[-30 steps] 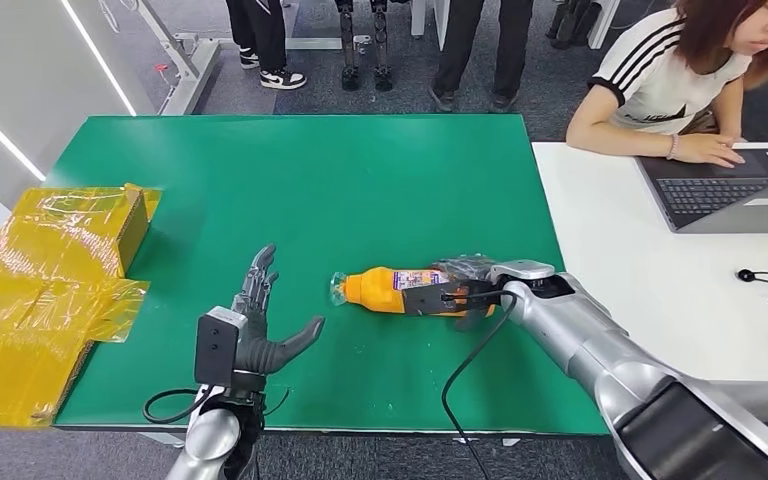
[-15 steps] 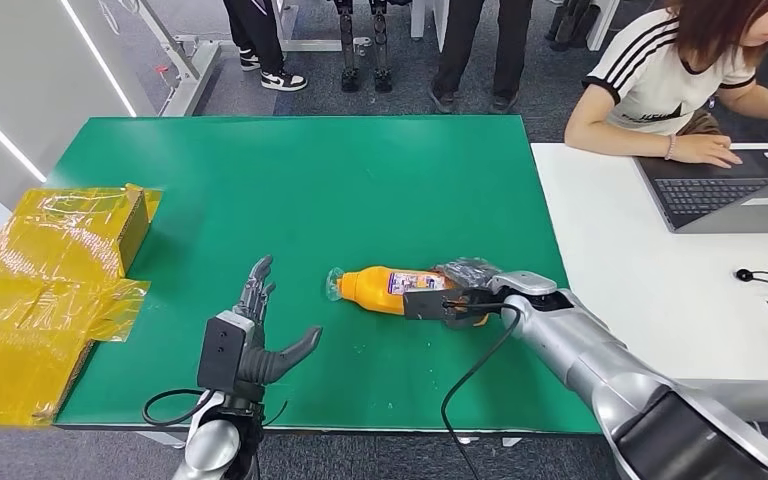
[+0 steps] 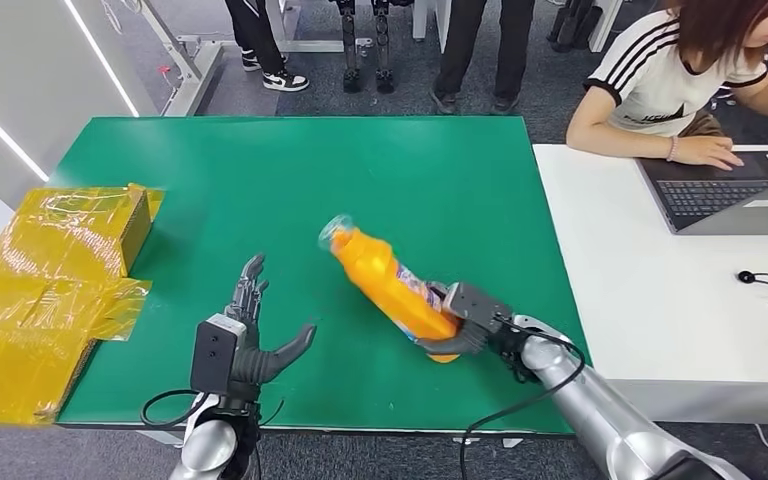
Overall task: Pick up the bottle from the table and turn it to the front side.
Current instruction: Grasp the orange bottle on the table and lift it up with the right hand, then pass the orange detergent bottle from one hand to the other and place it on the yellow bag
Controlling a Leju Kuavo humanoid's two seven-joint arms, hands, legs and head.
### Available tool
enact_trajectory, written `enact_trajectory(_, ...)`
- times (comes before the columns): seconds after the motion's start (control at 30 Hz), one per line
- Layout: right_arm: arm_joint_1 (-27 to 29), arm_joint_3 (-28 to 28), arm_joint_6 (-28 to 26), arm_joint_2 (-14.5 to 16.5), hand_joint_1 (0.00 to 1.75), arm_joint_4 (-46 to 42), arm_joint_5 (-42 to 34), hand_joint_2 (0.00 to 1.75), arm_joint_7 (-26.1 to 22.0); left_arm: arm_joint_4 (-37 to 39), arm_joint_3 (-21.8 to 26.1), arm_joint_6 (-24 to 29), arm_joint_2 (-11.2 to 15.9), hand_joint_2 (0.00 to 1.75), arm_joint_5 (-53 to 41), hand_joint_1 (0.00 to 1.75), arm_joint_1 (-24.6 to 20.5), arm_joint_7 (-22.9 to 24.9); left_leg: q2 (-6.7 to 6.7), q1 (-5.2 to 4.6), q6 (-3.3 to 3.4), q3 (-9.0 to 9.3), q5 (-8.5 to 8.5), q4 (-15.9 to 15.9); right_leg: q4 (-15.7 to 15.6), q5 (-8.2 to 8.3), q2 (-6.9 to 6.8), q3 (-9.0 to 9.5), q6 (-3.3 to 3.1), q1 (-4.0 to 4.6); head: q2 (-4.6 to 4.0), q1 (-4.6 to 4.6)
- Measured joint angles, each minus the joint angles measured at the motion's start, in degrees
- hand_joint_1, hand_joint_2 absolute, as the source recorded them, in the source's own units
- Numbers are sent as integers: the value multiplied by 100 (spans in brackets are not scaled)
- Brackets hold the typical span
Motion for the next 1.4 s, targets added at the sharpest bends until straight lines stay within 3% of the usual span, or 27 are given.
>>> enact_trajectory(0.2, 842, -938, -200, -44, 175, -1194, -489, 175, -76, 0, 116, 19, 45, 175, 56, 0, -26, -2, 2, 0, 0, -2, -1, 0, -1, 0, 3, -4, 0, -1, 0, -1)
enact_trajectory(0.47, 1271, -1313, -333, -60, 175, -1858, -469, 175, -148, -4, 139, -32, 58, 175, 43, 0, -28, -42, 2, 0, 0, -4, -1, -1, 0, -2, 2, -5, 2, -1, 0, -1)
enact_trajectory(0.6, 1425, -1394, -476, 93, 175, -2053, -324, 175, -205, -13, 138, -701, 62, 175, 325, 0, -155, 64, 5, 0, -1, -7, 0, -1, 2, 0, 6, -8, 1, 0, 0, -1)
enact_trajectory(0.77, 1157, -1312, -519, 631, 175, -1729, -111, 175, -212, -13, 81, -2018, -21, 175, 997, 0, -715, 515, 6, 1, -4, -7, 9, -1, 8, 4, 8, -11, -5, 0, 0, -1)
enact_trajectory(0.97, 792, -712, -1253, 1274, 175, -1383, 979, 175, 52, -11, -152, -2238, -21, 175, 642, 0, -1442, 896, 5, 2, -14, -5, 17, -4, 11, 9, 8, -14, -12, 1, 0, -2)
enact_trajectory(1.07, 786, -444, -1522, 1338, 175, -1378, 1242, 175, 100, -11, -161, -2250, 70, 175, 578, 0, -1513, 941, 5, 1, -14, -11, 17, -6, 10, 8, 7, -20, -12, 1, 0, -2)
enact_trajectory(1.4, 855, -301, -1587, 1278, 175, -1596, 1265, 175, 180, 255, -162, -2103, 284, 175, 335, 0, -1742, 846, 4, 0, -14, -19, 17, -4, 7, 10, 6, -28, -10, -1, 0, -2)
